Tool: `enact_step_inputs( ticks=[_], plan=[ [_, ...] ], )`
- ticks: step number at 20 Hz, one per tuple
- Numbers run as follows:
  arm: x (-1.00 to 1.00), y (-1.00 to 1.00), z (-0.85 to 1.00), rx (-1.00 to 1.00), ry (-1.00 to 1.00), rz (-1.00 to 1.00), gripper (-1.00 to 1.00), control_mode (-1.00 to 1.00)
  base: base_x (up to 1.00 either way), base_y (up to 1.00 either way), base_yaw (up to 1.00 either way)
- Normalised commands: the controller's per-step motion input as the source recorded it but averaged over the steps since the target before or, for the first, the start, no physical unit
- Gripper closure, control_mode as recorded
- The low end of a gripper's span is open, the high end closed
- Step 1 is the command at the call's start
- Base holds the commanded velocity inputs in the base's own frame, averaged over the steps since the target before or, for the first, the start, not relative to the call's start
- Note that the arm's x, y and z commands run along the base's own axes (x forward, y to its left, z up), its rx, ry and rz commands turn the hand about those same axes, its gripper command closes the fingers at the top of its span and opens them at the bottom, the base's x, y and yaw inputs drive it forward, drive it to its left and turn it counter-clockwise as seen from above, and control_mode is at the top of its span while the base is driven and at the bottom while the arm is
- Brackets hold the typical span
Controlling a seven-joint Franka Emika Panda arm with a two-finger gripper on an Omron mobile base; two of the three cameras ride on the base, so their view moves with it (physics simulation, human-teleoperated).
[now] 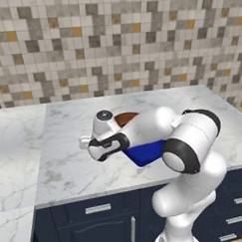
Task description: Place the bowl with donut and the cupcake onto the tray.
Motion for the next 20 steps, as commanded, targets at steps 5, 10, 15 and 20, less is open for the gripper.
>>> enact_step_inputs(
  ticks=[5,10,15,20],
  plan=[
    [-0.25,-0.22,0.35,0.00,0.00,0.00,1.00,-1.00,0.00,0.00,0.00],
    [-0.47,-0.23,0.29,0.00,0.00,0.00,1.00,-1.00,0.00,0.00,0.00],
    [-0.33,-0.24,0.33,0.00,0.00,0.00,1.00,-1.00,0.00,0.00,0.00],
    [-0.11,-0.35,0.30,0.00,0.01,-0.03,1.00,-1.00,0.00,0.00,0.00]
  ],
)
